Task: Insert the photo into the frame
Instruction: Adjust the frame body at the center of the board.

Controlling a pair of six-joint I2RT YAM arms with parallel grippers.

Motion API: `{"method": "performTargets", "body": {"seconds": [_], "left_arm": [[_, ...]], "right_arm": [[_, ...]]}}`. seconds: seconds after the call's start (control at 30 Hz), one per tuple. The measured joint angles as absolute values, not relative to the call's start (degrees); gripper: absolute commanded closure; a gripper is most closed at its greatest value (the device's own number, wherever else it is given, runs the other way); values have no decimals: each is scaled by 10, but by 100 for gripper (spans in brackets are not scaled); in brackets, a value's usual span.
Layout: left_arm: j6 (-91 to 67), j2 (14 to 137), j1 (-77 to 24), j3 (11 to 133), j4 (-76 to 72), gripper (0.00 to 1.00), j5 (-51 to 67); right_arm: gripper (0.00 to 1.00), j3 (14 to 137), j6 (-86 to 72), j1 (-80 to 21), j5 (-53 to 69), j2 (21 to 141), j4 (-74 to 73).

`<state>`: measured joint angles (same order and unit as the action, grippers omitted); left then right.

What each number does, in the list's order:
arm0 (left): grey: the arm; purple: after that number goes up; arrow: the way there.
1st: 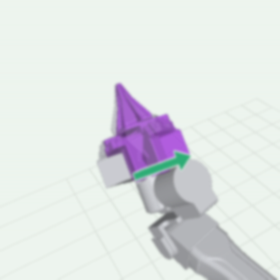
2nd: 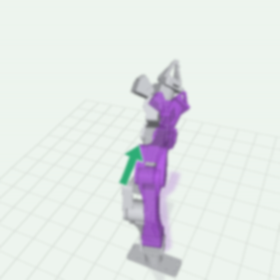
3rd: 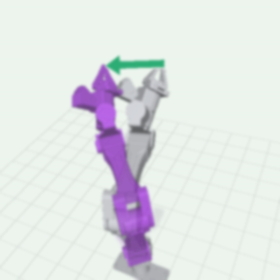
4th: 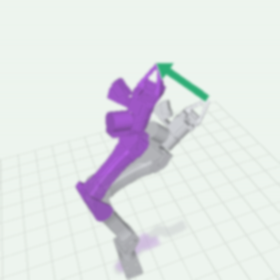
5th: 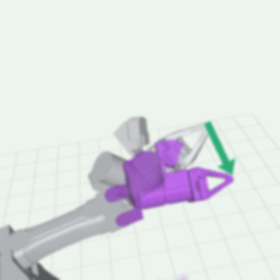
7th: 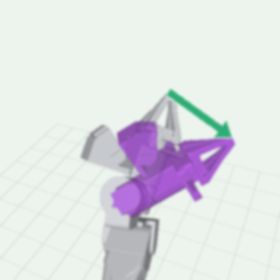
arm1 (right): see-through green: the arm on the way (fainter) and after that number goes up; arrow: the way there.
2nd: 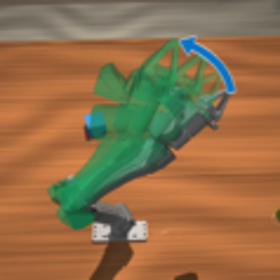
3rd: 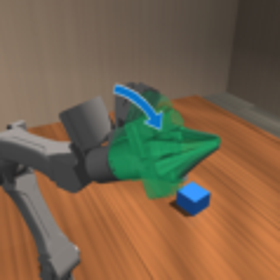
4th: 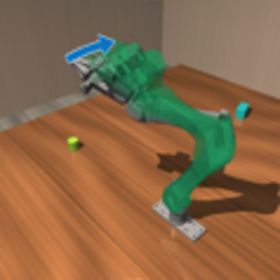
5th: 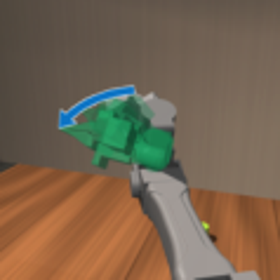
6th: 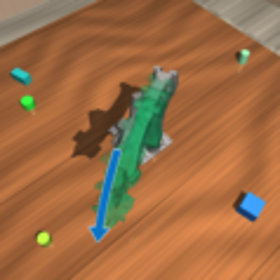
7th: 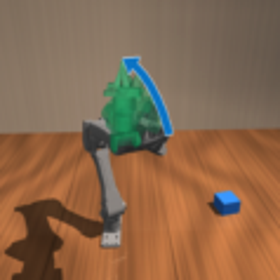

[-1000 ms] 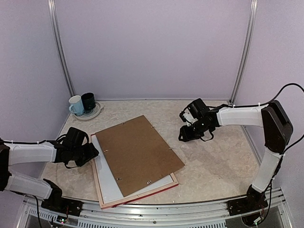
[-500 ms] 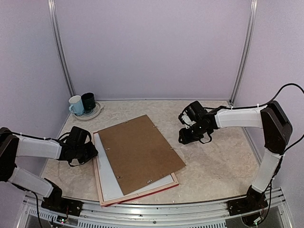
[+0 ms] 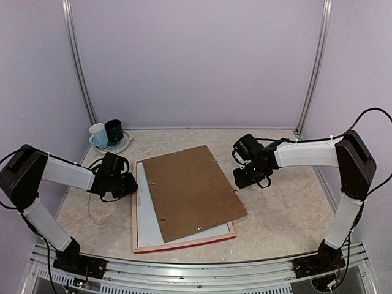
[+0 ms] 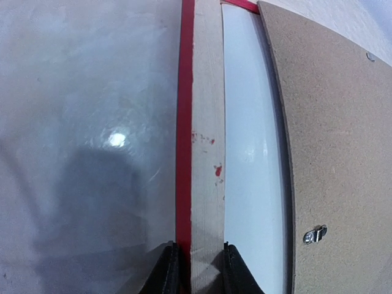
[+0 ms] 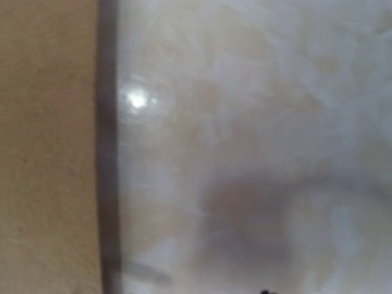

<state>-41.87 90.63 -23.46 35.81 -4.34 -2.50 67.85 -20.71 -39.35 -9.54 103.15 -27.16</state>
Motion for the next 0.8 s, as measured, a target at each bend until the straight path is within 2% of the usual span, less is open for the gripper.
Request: {"method": "performTargets", "body": {"seconds": [0.27,0.8], "left_arm": [[-387,987,-252,426,-85,80,3],[-381,1011,-250,416,-161,80,43]], "right_arm": [[56,679,-212,-407,-167,1032,-307],[56,679,-260,-476,-260,1041,-410]]}}
